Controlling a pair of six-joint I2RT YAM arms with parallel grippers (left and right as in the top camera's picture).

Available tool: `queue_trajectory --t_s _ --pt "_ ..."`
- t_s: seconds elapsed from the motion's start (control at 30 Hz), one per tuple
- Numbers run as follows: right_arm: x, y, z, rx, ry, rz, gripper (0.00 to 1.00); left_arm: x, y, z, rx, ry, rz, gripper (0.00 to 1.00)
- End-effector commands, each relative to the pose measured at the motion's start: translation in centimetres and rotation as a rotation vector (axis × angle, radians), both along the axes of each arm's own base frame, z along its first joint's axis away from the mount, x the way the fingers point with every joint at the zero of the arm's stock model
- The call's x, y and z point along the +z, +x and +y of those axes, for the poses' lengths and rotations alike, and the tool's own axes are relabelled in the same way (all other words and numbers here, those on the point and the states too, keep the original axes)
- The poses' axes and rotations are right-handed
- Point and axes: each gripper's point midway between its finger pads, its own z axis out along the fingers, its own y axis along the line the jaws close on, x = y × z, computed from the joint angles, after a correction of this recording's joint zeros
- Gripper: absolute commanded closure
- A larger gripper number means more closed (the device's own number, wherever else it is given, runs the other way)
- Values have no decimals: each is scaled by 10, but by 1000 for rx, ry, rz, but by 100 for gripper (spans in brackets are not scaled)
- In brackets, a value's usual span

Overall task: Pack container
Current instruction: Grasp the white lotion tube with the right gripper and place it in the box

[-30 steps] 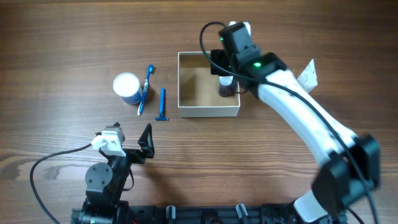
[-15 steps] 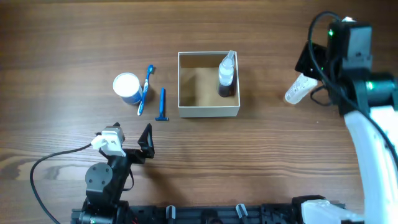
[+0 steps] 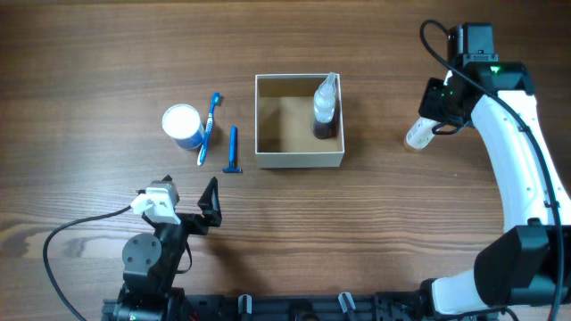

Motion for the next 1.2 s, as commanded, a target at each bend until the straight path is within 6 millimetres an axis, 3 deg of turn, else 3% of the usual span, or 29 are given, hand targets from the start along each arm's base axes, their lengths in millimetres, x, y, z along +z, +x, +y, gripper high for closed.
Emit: queue_trajectory --t_s 0.0,0.13,0.2,0.3,0.37,0.47,0.63,0.7,0.87,1.07,1.1,1.13,1.17 --pt "45 -4 7 15 18 -136 96 -1 0 0 -6 12 -5 0" --pt "118 -29 49 143 105 -360 96 -1 0 0 -6 12 -5 0" --pt "155 -51 72 223 138 -474 96 -1 0 0 -6 12 -5 0" --pt "187 -81 105 349 201 -574 96 -1 0 0 -6 12 -5 0" --pt "195 -94 127 425 233 -596 96 -1 0 0 -6 12 -5 0" --pt "184 -93 156 476 291 -546 96 -1 0 0 -6 12 -5 0" --pt "137 -71 191 531 302 -385 96 -1 0 0 -6 12 -5 0" --pt "115 -59 194 518 274 -326 96 -1 0 0 -6 12 -5 0" --pt "72 -29 181 418 124 -243 96 -1 0 0 -6 12 -5 0" --pt "40 -21 186 420 106 -160 94 -1 0 0 -6 12 -5 0" --pt "37 -22 189 429 113 -148 81 -1 0 0 -6 12 -5 0" --pt "34 -22 191 436 121 -137 57 -1 0 0 -6 12 -5 0" --pt "34 -22 191 436 120 -136 55 -1 0 0 -6 12 -5 0"
